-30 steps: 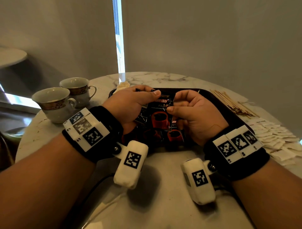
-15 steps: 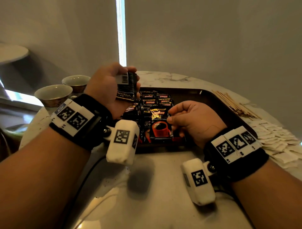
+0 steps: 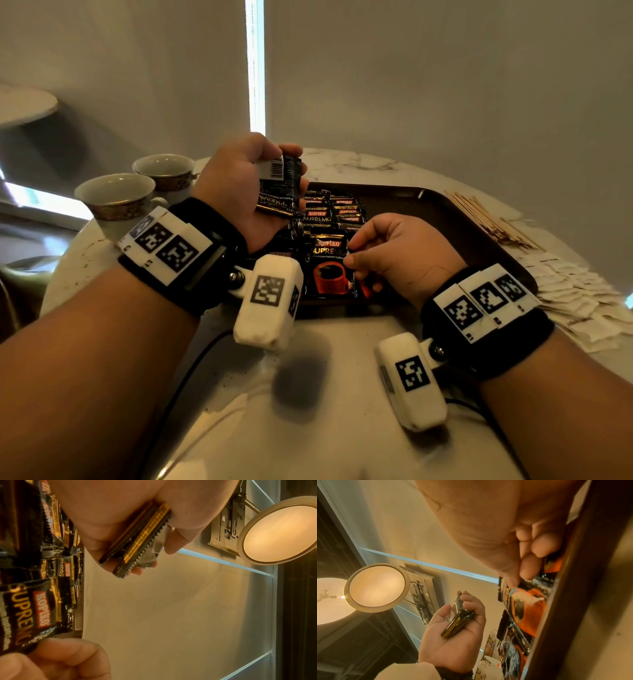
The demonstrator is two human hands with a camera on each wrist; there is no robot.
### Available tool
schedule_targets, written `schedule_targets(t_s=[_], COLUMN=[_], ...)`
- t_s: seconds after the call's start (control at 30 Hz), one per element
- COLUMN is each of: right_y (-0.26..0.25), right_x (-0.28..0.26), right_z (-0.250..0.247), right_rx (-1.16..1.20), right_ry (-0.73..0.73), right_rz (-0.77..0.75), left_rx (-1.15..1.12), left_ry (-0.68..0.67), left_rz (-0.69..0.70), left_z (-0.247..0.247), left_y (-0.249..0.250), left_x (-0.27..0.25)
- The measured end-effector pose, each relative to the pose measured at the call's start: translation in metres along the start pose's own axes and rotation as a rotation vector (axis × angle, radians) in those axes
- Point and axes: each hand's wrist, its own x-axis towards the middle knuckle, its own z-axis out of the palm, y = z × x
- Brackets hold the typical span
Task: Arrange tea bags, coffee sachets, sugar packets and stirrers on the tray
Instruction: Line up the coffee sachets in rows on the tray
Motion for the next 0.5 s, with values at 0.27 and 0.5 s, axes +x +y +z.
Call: schedule_targets(t_s=[0.27, 0.5], right_y=[-0.0039, -0.0073], right_x=[-0.0031, -0.0059], right_z=[0.0002, 0.0006], right_rx=[-0.007, 0.021], right_ry=[0.006, 0.009], right_rz=[-0.007, 0.010], left_rx=[-0.004, 0.024], left_ry=[0.009, 0.003], left_rz=[-0.007, -0.027], left_z=[-0.0001, 0.0007], left_y=[-0.0013, -0.0021], left_x=[-0.0009, -0.0015])
